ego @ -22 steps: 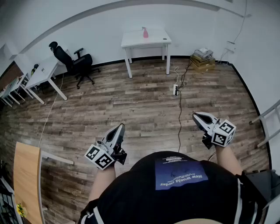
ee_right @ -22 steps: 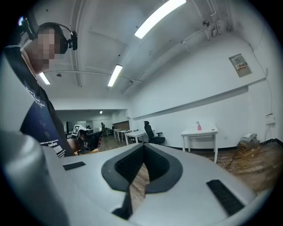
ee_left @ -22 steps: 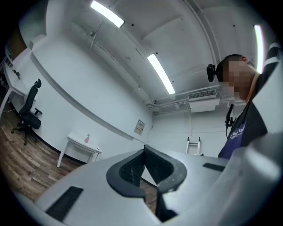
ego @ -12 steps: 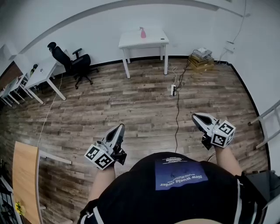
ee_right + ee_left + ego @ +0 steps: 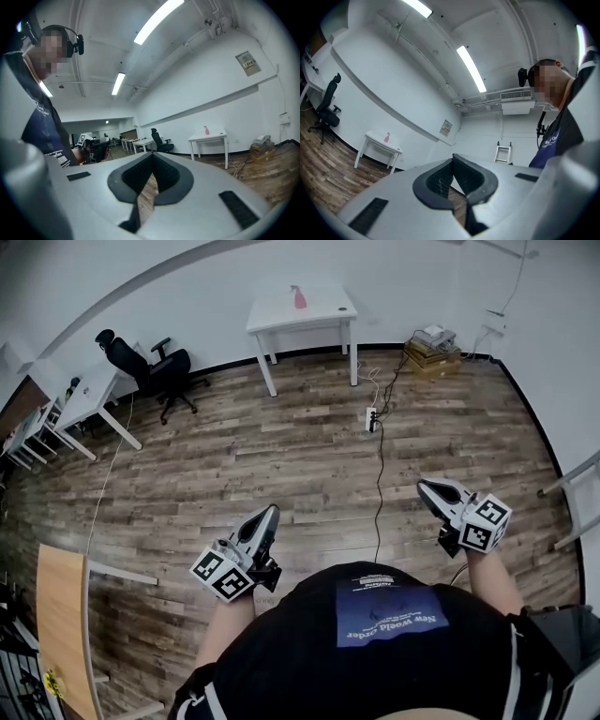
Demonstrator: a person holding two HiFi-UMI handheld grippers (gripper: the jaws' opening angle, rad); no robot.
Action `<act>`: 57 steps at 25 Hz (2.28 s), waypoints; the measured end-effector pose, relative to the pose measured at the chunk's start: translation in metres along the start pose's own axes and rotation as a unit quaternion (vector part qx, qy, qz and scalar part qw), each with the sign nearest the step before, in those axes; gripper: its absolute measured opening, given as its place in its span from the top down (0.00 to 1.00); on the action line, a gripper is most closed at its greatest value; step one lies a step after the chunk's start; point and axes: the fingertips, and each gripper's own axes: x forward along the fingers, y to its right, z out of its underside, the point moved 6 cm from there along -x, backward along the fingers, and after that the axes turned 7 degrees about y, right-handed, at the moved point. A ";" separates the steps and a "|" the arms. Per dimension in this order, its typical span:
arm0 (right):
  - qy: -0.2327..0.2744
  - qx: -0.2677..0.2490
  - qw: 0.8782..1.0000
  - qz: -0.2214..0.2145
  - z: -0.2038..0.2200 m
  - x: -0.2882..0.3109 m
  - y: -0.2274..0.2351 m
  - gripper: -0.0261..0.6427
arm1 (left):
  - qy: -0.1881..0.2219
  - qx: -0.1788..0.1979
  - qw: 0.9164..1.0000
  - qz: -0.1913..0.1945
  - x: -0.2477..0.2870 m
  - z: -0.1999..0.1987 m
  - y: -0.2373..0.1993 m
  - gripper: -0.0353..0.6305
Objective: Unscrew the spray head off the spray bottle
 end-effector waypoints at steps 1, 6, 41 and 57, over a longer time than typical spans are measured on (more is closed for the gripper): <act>-0.001 0.003 1.000 0.001 0.001 0.002 0.005 0.97 | -0.004 0.000 1.000 0.000 0.004 0.002 -0.002 0.95; -0.007 0.012 1.000 0.000 0.007 0.026 0.024 0.97 | -0.009 -0.009 1.000 -0.009 0.019 0.000 -0.033 0.95; 0.026 -0.007 0.999 0.033 -0.045 0.343 0.222 0.97 | -0.008 -0.010 1.000 0.005 0.195 -0.083 -0.376 0.95; -0.002 -0.013 0.999 -0.040 -0.086 0.409 0.429 0.97 | -0.012 -0.001 0.999 -0.031 0.383 -0.032 -0.422 0.95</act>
